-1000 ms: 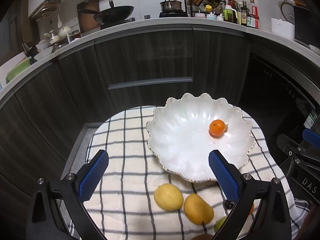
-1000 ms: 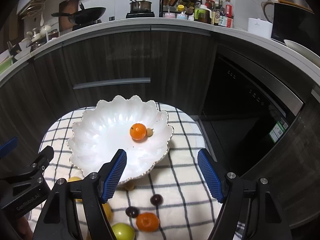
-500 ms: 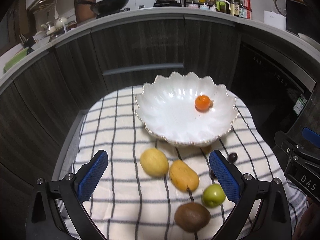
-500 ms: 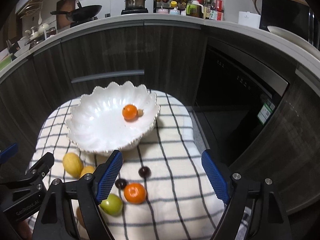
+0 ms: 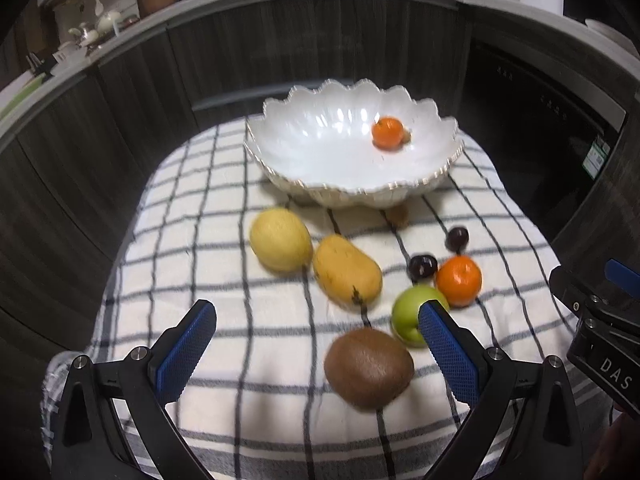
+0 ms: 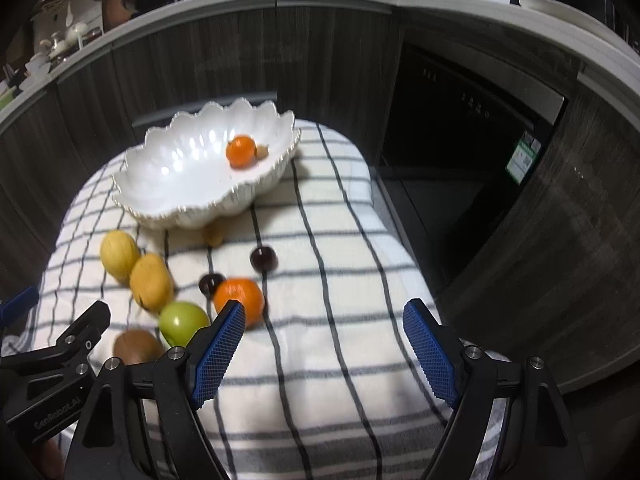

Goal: Organize fruits
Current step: 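Withdraw both grippers from the bowl back toward the remaining fruits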

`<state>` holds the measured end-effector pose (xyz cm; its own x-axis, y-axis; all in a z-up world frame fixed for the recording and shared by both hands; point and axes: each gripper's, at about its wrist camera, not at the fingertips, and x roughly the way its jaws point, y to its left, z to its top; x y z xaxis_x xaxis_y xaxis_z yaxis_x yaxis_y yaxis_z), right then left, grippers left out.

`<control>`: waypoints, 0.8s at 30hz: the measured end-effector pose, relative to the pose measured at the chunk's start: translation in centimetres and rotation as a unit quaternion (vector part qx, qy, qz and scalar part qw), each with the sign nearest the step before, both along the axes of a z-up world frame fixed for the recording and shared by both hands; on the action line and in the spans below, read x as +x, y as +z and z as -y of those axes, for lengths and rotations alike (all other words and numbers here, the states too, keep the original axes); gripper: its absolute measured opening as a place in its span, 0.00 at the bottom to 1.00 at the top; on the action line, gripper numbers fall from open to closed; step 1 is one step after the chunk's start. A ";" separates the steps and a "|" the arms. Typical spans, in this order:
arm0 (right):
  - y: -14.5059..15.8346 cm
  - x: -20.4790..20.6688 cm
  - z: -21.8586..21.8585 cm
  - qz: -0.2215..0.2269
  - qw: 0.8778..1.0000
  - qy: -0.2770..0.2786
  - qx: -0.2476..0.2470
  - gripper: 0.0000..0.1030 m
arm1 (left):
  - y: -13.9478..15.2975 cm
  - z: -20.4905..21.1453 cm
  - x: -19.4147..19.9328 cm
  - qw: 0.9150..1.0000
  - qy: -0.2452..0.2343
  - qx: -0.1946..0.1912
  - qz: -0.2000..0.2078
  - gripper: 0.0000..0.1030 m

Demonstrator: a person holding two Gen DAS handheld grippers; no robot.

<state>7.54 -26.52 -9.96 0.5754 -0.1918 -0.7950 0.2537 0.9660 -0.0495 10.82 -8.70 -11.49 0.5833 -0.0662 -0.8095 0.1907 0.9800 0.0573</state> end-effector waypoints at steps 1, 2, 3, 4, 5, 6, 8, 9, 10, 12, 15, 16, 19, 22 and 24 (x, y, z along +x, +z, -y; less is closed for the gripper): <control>-0.3 -0.1 0.1 -0.003 1.000 -0.001 0.000 0.79 | -0.3 0.0 0.0 1.000 0.000 -0.001 -0.003 1.00; -0.5 -0.3 0.1 -0.004 1.000 -0.002 0.000 0.79 | -0.6 0.1 -0.1 1.000 -0.001 -0.001 -0.006 1.00; -0.7 -0.4 0.2 -0.005 1.000 -0.002 -0.001 0.79 | -0.8 0.2 -0.2 1.000 -0.001 -0.001 -0.008 1.00; -1.0 -0.5 0.3 -0.006 1.000 -0.003 -0.001 0.79 | -1.1 0.3 -0.4 1.000 -0.001 0.001 -0.009 1.00; -1.2 -0.5 0.3 -0.007 1.000 -0.003 0.000 0.79 | -1.4 0.4 -0.4 1.000 -0.001 0.002 -0.012 0.99; -1.4 -0.6 0.4 -0.010 1.000 -0.004 0.001 0.79 | -1.8 0.5 -0.5 1.000 -0.002 0.002 -0.018 0.99; -2.0 -0.6 0.5 -0.015 1.000 -0.005 0.004 0.79 | -2.4 0.6 -0.4 1.000 -0.001 0.001 -0.029 0.99; -2.2 -0.5 0.6 -0.018 1.000 -0.006 0.006 0.79 | -2.8 0.7 -0.3 0.999 -0.001 0.000 -0.036 0.99; -2.4 -0.5 0.6 -0.019 1.000 -0.006 0.007 0.79 | -3.2 0.8 -0.3 0.999 -0.002 -0.001 -0.043 0.97; -2.7 -0.5 0.6 -0.020 1.000 -0.006 0.007 0.79 | -3.8 0.9 -0.3 0.999 -0.003 -0.002 -0.051 0.95; -3.0 -0.4 0.6 -0.022 1.000 -0.005 0.008 0.79 | -4.5 1.3 -0.3 0.998 -0.002 -0.001 -0.058 0.95; -3.1 -0.4 0.6 -0.023 1.000 -0.006 0.009 0.79 | -4.7 1.3 -0.2 0.998 -0.002 -0.001 -0.061 0.95; -3.5 -0.3 0.7 -0.026 1.000 -0.007 0.012 0.79 | -5.2 1.4 -0.2 0.998 0.000 -0.006 -0.067 0.95; -3.7 -0.2 0.8 -0.027 1.000 -0.008 0.014 0.79 | -5.7 1.6 0.0 0.997 0.001 -0.006 -0.071 0.93; -3.8 -0.1 0.8 -0.028 0.999 -0.009 0.015 0.79 | -6.2 1.6 0.1 0.997 0.000 -0.011 -0.079 0.87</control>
